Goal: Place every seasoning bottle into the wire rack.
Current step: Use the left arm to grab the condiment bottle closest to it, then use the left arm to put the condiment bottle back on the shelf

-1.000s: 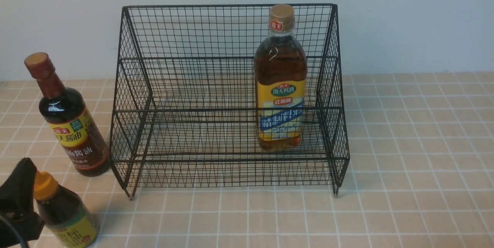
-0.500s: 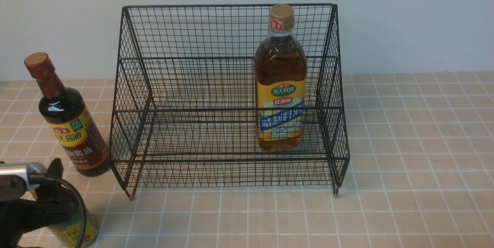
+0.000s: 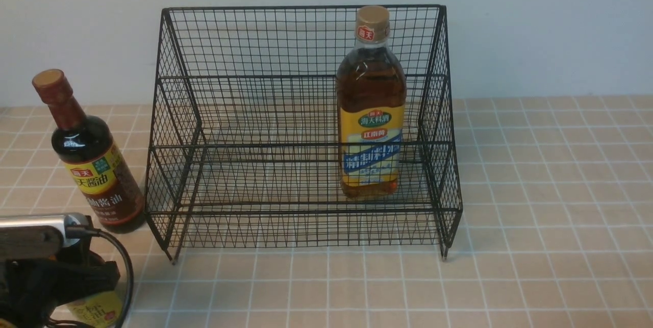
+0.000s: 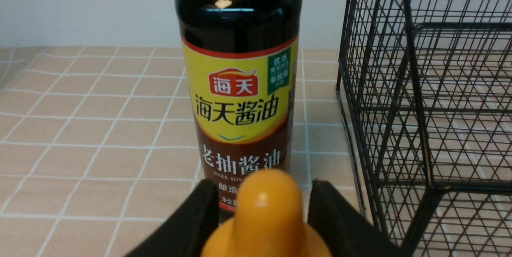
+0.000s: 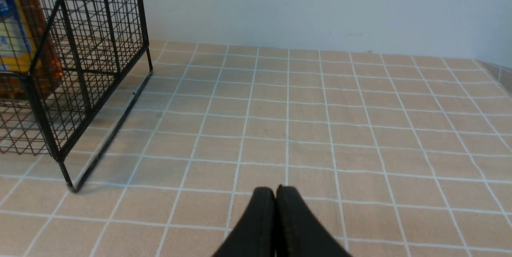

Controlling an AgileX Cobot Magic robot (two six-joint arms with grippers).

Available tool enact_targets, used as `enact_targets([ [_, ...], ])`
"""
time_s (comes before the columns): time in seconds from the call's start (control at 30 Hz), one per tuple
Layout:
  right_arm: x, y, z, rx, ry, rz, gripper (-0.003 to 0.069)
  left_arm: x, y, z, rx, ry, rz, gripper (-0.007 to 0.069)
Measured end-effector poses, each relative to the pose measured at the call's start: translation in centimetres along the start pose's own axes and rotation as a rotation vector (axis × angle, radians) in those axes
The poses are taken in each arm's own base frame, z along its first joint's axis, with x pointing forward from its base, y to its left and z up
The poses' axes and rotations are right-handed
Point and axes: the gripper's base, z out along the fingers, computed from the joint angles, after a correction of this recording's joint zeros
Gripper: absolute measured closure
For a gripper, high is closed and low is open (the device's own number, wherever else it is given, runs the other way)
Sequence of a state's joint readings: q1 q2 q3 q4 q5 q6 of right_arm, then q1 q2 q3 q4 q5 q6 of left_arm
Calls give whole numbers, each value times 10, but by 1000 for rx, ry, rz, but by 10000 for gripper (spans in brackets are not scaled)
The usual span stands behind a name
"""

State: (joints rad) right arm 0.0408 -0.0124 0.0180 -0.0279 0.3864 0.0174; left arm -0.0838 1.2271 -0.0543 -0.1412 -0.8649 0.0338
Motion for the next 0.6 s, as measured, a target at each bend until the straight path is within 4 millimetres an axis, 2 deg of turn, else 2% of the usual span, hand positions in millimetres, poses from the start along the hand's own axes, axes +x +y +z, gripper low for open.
enact_targets([
  [0.17, 0, 0, 0, 0, 0, 0, 672, -8, -2, -6, 22, -44, -2, 362],
  [0.33, 0, 0, 0, 0, 0, 0, 672, -25, -5, -10, 49, -52, 1, 362],
  [0.37, 0, 0, 0, 0, 0, 0, 672, -38, -7, -10, 66, -35, 9, 362],
  [0.47, 0, 0, 0, 0, 0, 0, 672, -59, -10, -11, 89, -17, 38, 362],
  [0.5, 0, 0, 0, 0, 0, 0, 672, -75, -12, -13, 98, -18, 53, 362],
  [0.57, 0, 0, 0, 0, 0, 0, 672, -85, -13, -15, 101, -24, 60, 362],
  [0.6, 0, 0, 0, 0, 0, 0, 672, -100, -14, -17, 106, -46, 73, 362],
])
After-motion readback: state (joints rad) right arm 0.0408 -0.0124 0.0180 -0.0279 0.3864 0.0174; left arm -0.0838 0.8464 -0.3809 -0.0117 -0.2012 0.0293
